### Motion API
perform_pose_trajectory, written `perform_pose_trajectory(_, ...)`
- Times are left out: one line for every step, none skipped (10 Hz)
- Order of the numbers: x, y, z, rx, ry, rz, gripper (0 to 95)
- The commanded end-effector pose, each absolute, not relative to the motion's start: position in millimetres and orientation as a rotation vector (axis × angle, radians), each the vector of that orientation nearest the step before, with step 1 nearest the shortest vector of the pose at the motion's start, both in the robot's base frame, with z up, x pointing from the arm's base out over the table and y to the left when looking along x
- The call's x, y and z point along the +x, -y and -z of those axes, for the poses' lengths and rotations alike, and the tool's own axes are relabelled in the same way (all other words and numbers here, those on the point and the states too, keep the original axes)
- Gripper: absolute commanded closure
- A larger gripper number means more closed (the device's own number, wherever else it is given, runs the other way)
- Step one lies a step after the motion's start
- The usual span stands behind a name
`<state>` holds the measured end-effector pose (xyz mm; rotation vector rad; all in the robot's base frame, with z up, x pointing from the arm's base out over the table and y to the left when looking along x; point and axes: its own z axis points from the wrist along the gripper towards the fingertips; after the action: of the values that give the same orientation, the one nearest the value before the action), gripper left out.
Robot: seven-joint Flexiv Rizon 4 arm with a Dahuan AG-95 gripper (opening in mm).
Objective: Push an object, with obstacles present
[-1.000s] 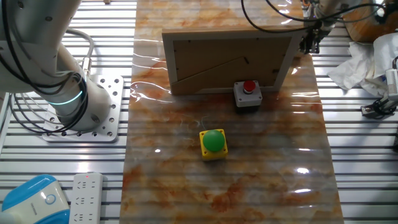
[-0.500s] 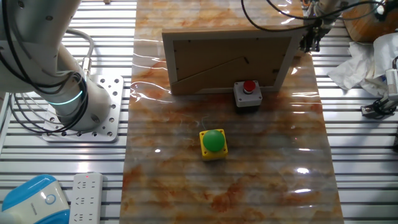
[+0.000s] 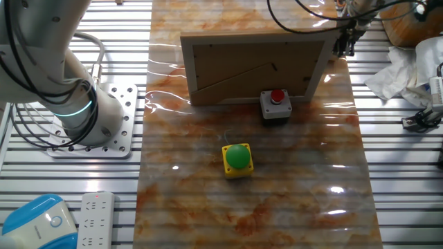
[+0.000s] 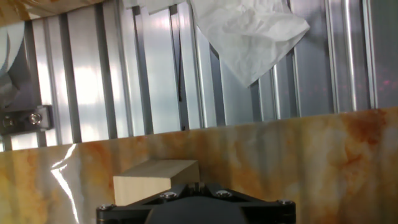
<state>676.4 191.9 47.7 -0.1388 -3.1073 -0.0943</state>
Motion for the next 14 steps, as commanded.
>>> perform_pose_trajectory(681.0, -198.0, -46.8, -0.144, 3.105, 0.083, 95.0)
perform_pose_trajectory(681.6, -200.2, -46.6, -0.149, 3.104, 0.086, 95.0)
perform_pose_trajectory(681.8, -203.0, -45.9, -0.151, 3.108, 0.084, 95.0)
perform_pose_trajectory(682.0, -206.1, -44.3, -0.157, 3.112, 0.083, 95.0)
perform_pose_trajectory(681.9, -209.4, -42.5, -0.161, 3.112, 0.08, 95.0)
perform_pose_trajectory(681.8, -212.5, -41.7, -0.164, 3.114, 0.078, 95.0)
perform_pose_trajectory(680.3, -217.0, -40.2, -0.163, 3.115, 0.079, 95.0)
perform_pose_trajectory(677.9, -220.5, -36.9, -0.162, 3.123, 0.07, 95.0)
perform_pose_trajectory(673.5, -224.3, -29.8, -0.161, 3.136, 0.05, 95.0)
perform_pose_trajectory(672.5, -224.9, -29.3, -0.146, 3.134, 0.012, 95.0)
perform_pose_trajectory(673.2, -227.1, -31.1, -0.108, 3.124, -0.119, 95.0)
perform_pose_trajectory(673.2, -227.1, -31.1, -0.121, 3.133, -0.036, 95.0)
perform_pose_trajectory(673.7, -227.7, -31.8, -0.17, 3.131, 0.135, 95.0)
perform_pose_trajectory(674.3, -228.4, -32.7, -0.167, 3.13, 0.109, 95.0)
